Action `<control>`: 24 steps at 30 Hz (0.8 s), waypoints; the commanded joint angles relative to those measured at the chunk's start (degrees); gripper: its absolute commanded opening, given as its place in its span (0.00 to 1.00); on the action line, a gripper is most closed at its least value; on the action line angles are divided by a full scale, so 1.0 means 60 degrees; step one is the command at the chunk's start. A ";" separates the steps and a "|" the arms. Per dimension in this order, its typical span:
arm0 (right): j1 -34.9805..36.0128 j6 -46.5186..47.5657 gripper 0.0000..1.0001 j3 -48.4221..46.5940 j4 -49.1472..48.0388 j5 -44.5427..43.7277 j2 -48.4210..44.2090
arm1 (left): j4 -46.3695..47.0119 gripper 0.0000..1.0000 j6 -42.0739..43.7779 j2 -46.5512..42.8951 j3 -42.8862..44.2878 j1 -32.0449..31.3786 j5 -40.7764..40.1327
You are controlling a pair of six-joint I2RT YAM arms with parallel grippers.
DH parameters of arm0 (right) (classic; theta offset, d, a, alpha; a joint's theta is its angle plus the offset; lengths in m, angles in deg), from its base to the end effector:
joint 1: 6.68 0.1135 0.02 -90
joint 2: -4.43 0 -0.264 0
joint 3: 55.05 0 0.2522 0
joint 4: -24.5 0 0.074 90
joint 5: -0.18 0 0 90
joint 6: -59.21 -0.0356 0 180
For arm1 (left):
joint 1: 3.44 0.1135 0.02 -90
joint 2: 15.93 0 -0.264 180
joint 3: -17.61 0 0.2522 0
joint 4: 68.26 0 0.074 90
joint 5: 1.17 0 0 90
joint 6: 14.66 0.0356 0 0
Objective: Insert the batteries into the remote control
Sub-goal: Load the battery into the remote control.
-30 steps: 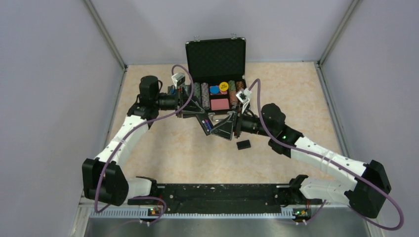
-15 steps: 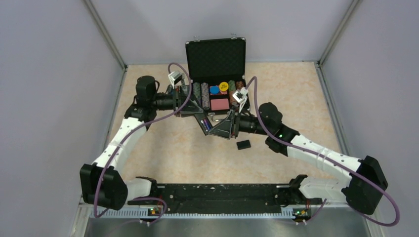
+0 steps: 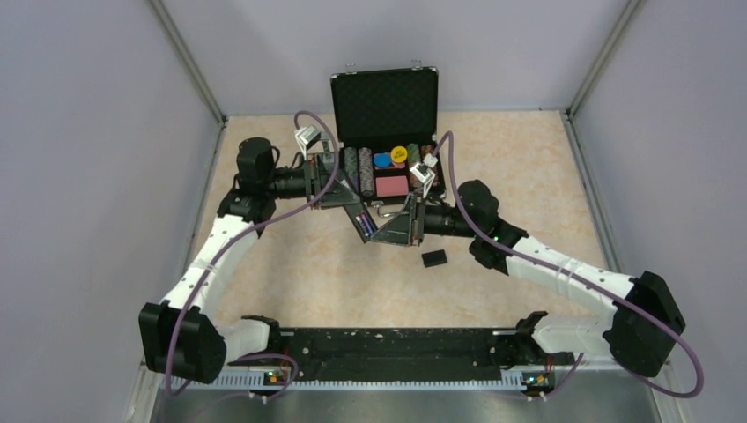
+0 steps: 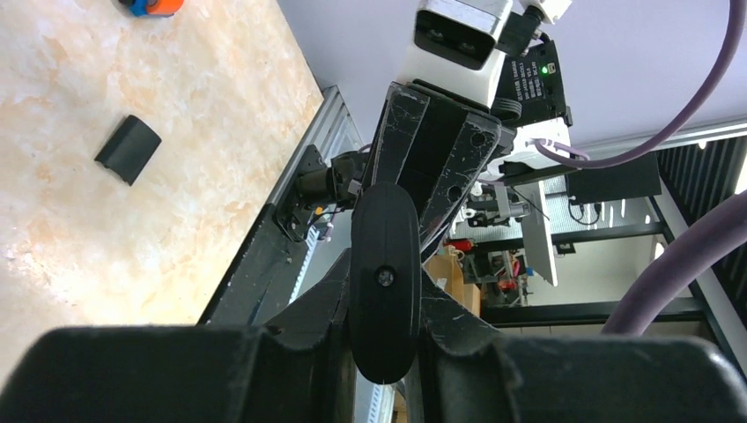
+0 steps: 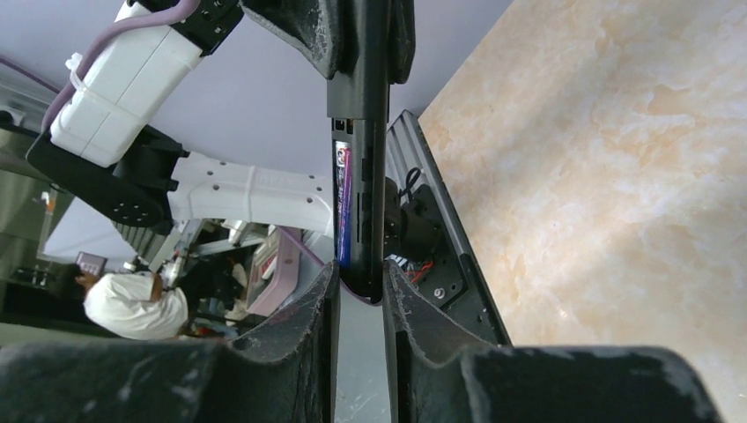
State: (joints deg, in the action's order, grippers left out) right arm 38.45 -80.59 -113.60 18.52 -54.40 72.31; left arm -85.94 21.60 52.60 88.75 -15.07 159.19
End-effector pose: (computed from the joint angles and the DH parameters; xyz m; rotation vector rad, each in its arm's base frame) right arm 0.1775 0.2075 0.3112 -0.4838 1.8805 1.6935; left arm 0.2463 -0.0849 0.3483 0.2668 2.0762 -1.8549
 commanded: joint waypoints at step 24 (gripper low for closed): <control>-0.0609 -0.0799 0.66 -0.1198 0.1653 -0.1365 -0.0088 | -0.3610 0.00 0.3216 -0.0314 0.1101 -0.0129 -0.1390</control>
State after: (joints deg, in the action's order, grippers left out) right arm 36.22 -90.71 -116.34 26.38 -57.18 75.96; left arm -98.55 33.29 52.03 91.03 -15.45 153.21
